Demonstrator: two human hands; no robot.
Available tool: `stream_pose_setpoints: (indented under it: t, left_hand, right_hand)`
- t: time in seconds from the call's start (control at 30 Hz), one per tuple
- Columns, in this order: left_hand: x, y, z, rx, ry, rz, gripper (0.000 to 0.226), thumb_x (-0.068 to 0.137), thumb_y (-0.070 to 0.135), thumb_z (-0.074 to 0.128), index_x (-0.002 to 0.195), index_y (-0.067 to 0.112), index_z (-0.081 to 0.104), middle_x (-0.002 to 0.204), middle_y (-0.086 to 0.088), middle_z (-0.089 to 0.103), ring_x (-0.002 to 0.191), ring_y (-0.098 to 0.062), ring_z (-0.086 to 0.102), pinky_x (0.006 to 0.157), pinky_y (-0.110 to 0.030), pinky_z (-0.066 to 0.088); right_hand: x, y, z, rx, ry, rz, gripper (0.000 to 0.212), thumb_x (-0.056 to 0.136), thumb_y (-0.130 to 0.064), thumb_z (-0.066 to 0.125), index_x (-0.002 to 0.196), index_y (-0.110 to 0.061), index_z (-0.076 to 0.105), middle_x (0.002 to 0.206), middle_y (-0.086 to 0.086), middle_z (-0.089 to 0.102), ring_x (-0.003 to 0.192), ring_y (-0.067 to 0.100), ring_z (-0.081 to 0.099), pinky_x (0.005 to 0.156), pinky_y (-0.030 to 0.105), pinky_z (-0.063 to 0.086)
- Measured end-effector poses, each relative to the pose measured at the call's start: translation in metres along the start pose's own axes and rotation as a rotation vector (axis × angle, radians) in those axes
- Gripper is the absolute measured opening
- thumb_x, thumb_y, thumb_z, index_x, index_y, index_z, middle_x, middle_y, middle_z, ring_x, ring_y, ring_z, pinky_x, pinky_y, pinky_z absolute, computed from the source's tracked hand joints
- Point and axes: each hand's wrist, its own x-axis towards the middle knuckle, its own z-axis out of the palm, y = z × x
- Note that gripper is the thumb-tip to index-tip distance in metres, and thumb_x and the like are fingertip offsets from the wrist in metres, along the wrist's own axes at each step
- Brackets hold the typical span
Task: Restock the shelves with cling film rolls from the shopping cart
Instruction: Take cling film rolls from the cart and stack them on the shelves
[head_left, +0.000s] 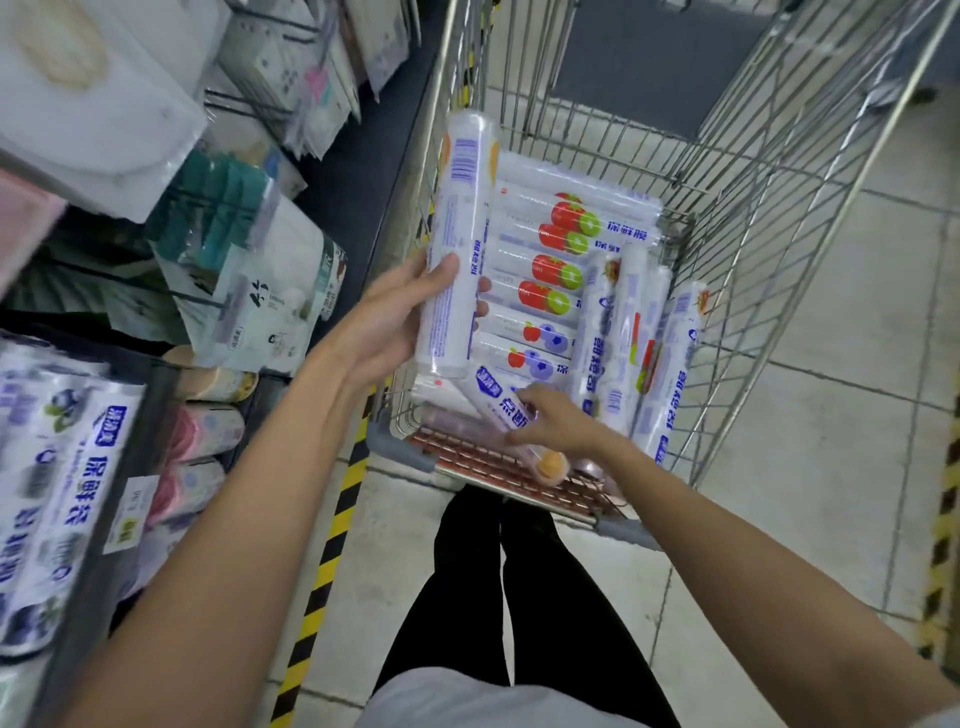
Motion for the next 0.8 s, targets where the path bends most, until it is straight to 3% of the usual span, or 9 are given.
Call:
stream_pose_setpoints:
  t: [0.1,0.17,0.23,0.33,0.47,0.63,0.8]
  left_hand:
    - [-0.016,0.02,0.013,-0.05,0.028,0.081,0.037,0.082,0.027,0.06,0.114,0.009,0.056,0.089,-0.009,0.069,0.074,-0.02,0.066,0.066,-0.032,0.057]
    - [-0.031,0.035,0.028,-0.068,0.07,0.146,0.037,0.08,0.03,0.062,0.108,0.008,0.054,0.08,-0.007,0.068,0.064,-0.018,0.064,0.061,-0.029,0.055]
    - [-0.051,0.049,0.045,-0.087,0.105,0.232,0.034,0.074,0.034,0.061,0.098,0.011,0.054,0.072,-0.004,0.066,0.056,-0.017,0.061,0.057,-0.028,0.053]
    - [-0.091,0.069,0.07,-0.072,0.183,0.383,0.029,0.07,0.034,0.063,0.089,0.014,0.053,0.068,-0.002,0.064,0.051,-0.017,0.058,0.05,-0.026,0.052]
    - [-0.162,0.087,0.104,-0.042,0.313,0.585,0.011,0.087,0.022,0.06,0.085,0.013,0.054,0.057,0.001,0.061,0.045,-0.013,0.056,0.045,-0.023,0.05]
    - [-0.27,0.095,0.132,-0.067,0.464,0.828,0.023,0.077,0.021,0.071,0.092,0.011,0.057,0.068,-0.005,0.064,0.048,-0.019,0.056,0.049,-0.025,0.05]
    - [-0.377,0.073,0.148,-0.005,0.671,0.98,0.027,0.075,0.025,0.069,0.095,0.008,0.06,0.073,-0.006,0.069,0.058,-0.019,0.064,0.058,-0.031,0.057]
  right_hand:
    - [-0.036,-0.034,-0.038,0.451,0.111,-0.015,0.018,0.088,-0.018,0.065,0.087,-0.003,0.054,0.078,0.014,0.058,0.07,0.018,0.054,0.064,0.026,0.04]
    - [-0.057,-0.063,-0.064,0.716,0.148,-0.09,0.008,0.092,-0.008,0.056,0.093,-0.001,0.054,0.07,0.004,0.068,0.062,0.012,0.064,0.058,0.022,0.049]
    - [-0.072,-0.094,-0.087,0.882,0.163,-0.208,0.021,0.083,-0.014,0.061,0.099,-0.001,0.055,0.071,0.004,0.07,0.063,0.019,0.067,0.061,0.03,0.054]
    - [-0.1,-0.15,-0.114,0.888,0.165,-0.391,0.047,0.065,-0.027,0.074,0.097,0.0,0.053,0.068,0.006,0.065,0.058,0.02,0.062,0.057,0.03,0.052]
    - [-0.159,-0.226,-0.125,0.782,0.124,-0.682,0.022,0.069,-0.02,0.067,0.086,-0.011,0.056,0.058,-0.005,0.061,0.05,0.011,0.057,0.052,0.025,0.049]
    - [-0.235,-0.3,-0.1,0.676,-0.074,-0.915,0.022,0.073,-0.016,0.065,0.093,-0.008,0.057,0.066,0.002,0.063,0.055,0.016,0.059,0.055,0.027,0.05]
    - [-0.293,-0.345,-0.039,0.636,-0.32,-1.007,0.03,0.071,-0.02,0.07,0.097,-0.008,0.06,0.073,0.004,0.065,0.061,0.018,0.061,0.059,0.031,0.052]
